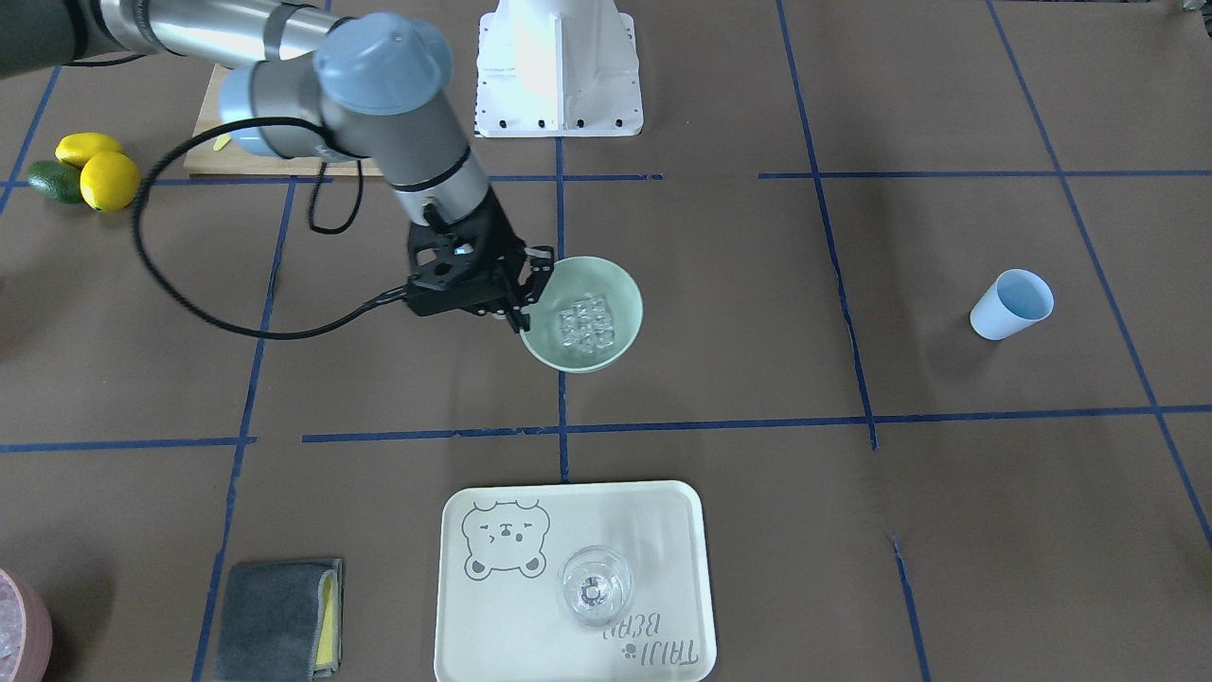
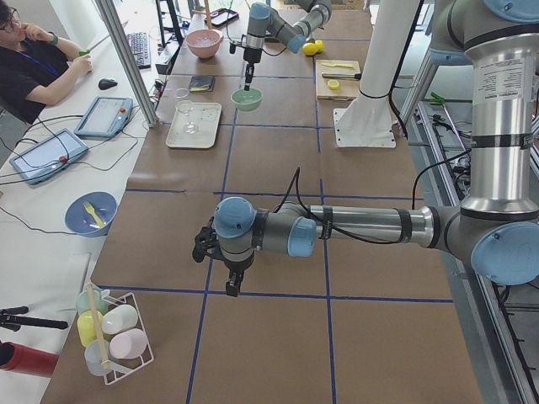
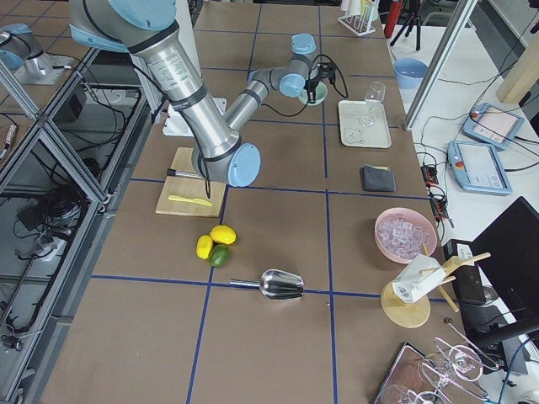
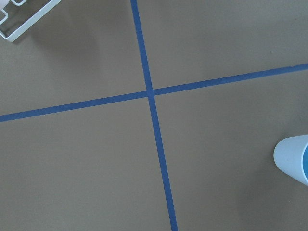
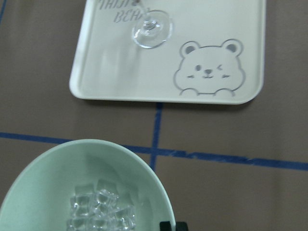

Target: Pour ice into bowl

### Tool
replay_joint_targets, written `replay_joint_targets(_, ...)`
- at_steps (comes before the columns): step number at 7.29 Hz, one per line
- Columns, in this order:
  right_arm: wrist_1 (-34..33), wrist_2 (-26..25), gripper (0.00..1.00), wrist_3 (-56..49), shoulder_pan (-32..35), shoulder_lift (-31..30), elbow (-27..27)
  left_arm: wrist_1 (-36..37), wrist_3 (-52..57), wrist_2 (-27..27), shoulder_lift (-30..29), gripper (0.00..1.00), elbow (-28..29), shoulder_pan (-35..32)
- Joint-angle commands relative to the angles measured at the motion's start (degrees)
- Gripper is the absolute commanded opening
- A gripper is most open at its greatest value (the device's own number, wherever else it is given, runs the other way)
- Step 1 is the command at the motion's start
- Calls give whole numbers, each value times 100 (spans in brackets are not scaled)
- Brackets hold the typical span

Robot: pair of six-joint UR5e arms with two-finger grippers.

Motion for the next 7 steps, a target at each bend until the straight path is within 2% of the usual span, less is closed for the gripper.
replay_joint_targets(1,658,518,0,-1037,772,-1488,379,-7,6,11,-9,100,7,3)
replay_joint_targets(2,1647,815,0,-1084,1071,-2236,258,-7,6,11,0,100,7,-6)
replay_joint_targets(3,2014,1271,0,-1206,1413,-2801,117,-16,6,11,0,100,7,-6)
replay_joint_targets(5,2323,1416,0,-1891,1767,-3576,81,-24,6,2,-17,100,-2,3)
replay_joint_targets(7,3383,1407,0,-1849,1786,-4358,-50,-33,6,2,-17,100,-2,3)
